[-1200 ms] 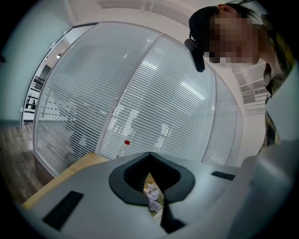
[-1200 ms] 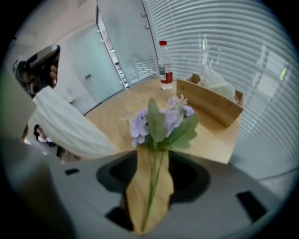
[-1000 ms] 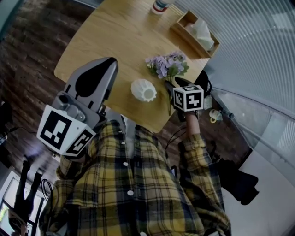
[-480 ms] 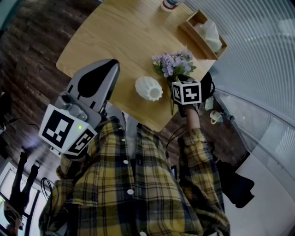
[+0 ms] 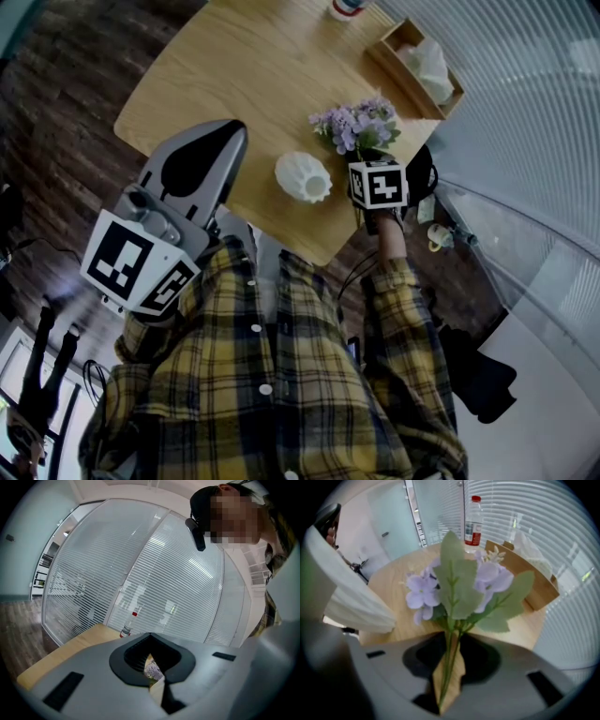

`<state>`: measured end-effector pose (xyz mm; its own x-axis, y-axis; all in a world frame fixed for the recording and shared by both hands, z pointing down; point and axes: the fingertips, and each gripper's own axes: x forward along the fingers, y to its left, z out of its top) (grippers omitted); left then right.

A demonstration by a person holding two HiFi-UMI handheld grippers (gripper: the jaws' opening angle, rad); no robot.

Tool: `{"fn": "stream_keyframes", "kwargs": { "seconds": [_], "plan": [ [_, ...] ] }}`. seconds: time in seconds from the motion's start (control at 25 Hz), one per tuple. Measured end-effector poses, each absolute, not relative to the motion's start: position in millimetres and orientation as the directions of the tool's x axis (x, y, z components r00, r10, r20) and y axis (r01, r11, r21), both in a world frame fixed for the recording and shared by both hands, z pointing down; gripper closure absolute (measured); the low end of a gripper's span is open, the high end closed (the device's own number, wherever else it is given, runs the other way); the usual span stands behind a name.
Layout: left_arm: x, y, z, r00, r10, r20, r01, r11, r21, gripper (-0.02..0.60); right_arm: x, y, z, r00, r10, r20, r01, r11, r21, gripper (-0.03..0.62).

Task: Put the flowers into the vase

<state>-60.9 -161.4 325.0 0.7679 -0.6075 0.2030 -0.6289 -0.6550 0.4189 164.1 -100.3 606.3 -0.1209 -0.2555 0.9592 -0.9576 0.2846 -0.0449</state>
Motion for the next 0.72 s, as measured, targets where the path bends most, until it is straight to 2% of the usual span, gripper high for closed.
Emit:
{"fn": "stream_keyframes", "kwargs": {
  "seconds": [0.24,0.72],
  "plan": [
    [-57,-159,324,0.772,-0.603,0.201,-0.624,-0.661,0.417,0.572,170,-100,604,-0.099,-0.268,0.958,-0.956,0.293,-0.017,0.56],
    [-49,-156,314,0.779,-0.6,0.183,-0.617,-0.678,0.4,0.574,179,-103,586,-0.116,-0.327,0.938,-0.966,0.257,-0.03,0.569]
  ]
}}
